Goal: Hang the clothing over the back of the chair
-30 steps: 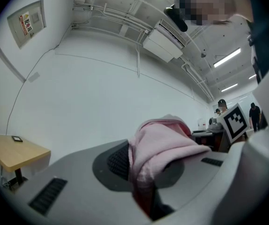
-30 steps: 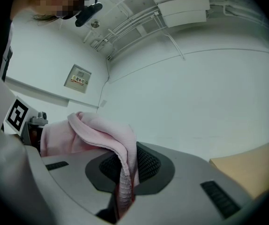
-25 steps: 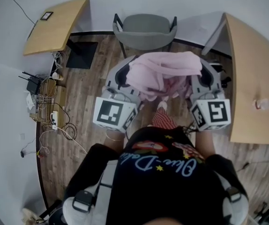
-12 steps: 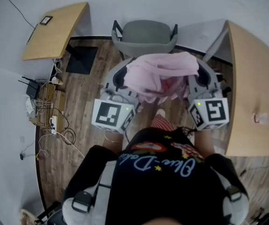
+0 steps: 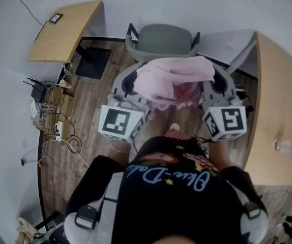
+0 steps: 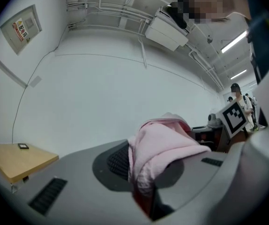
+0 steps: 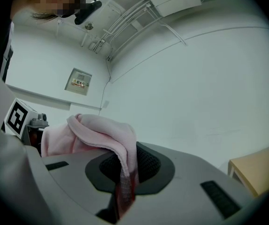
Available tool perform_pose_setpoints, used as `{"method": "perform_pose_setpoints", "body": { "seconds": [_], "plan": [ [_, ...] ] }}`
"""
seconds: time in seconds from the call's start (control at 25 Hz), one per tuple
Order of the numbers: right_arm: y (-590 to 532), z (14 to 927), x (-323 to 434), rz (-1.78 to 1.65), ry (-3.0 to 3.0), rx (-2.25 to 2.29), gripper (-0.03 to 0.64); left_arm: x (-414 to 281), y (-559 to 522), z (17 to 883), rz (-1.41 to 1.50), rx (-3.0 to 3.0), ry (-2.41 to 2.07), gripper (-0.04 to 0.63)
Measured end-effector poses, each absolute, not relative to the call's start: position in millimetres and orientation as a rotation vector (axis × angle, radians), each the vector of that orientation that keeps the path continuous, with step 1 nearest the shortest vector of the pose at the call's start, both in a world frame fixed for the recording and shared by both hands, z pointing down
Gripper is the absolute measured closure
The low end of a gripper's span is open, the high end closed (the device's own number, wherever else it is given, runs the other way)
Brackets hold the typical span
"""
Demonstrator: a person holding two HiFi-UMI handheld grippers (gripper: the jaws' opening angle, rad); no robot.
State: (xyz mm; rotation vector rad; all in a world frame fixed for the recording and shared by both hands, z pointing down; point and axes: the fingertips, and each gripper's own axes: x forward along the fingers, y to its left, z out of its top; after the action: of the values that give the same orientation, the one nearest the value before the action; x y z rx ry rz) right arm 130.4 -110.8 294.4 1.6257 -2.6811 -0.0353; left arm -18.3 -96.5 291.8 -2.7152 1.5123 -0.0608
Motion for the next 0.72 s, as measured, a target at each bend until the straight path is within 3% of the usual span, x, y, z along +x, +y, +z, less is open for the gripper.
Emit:
{"method": "perform_pose_setpoints", "body": {
  "seconds": [0.72],
  "plan": [
    [-149.6,296.2,128.5,-0.032,-2.689,1.572,0.594,-20.4,-132.6,297.6,-0.081,-2.699,1.564,0.552]
  ]
}}
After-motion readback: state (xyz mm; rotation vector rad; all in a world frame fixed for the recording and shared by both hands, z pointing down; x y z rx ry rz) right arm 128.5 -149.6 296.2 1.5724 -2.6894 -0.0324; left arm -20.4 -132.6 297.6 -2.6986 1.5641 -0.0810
